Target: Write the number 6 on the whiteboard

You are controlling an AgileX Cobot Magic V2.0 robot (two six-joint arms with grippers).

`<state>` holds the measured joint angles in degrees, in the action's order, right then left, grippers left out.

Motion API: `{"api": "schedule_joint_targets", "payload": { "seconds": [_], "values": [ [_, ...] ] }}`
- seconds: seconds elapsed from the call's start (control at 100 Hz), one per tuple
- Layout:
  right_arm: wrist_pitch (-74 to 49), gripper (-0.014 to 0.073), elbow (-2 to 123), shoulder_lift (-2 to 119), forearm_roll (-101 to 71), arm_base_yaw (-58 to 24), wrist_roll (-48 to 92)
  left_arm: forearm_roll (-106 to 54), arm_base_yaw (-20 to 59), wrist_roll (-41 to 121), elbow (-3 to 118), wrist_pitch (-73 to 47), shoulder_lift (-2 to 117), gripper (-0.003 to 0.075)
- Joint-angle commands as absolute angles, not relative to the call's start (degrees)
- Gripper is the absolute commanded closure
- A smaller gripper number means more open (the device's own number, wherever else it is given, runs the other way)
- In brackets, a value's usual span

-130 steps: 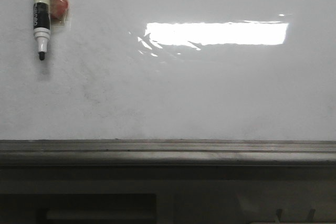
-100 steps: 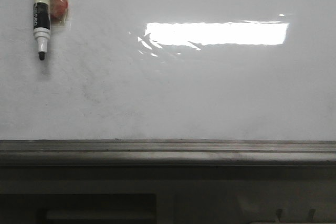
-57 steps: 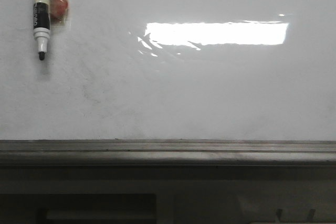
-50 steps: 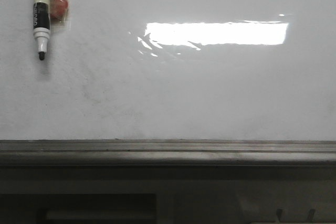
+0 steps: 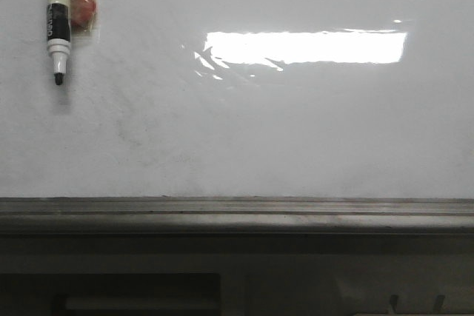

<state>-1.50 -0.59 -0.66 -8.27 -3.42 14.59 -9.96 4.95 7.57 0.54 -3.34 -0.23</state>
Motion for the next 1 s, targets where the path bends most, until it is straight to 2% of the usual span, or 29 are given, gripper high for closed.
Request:
{"api": "schedule_joint_targets", "payload": {
  "seconds": [0.0,0.29,0.52,0.76,0.94,0.99],
  "values": [
    [3.87,0.0659,-1.83,-1.67,-13.18,-3.05,14.59,-17.71,4.77,6.81,-2.29,1.18,-2.03,0.074],
    [4.16,0.0658,-1.36,-1.67,-30.62,-3.05,14.59,-43.75,4.77,6.81,-1.46,4.95,-2.03,0.0741],
    [-6.4,0.0655,7.55,2.14,-31.45,-3.05,14.59,-41.39,4.77,6.81,8.66,-3.58,0.78,0.0741],
    [-17.13,0.0657,19.53,19.42,-31.38,-3.05,14.59,-33.94,4.77,13.19,22.94,-20.22,15.55,0.0741],
    [-20.27,0.0655,24.25,28.85,-31.38,-3.05,14.59,-36.27,4.77,14.72,26.98,-23.31,23.88,0.0739],
    [-21.62,0.063,25.18,30.69,-31.38,-3.05,14.85,-38.86,4.77,17.39,27.42,-23.75,25.43,0.0722]
  ]
}}
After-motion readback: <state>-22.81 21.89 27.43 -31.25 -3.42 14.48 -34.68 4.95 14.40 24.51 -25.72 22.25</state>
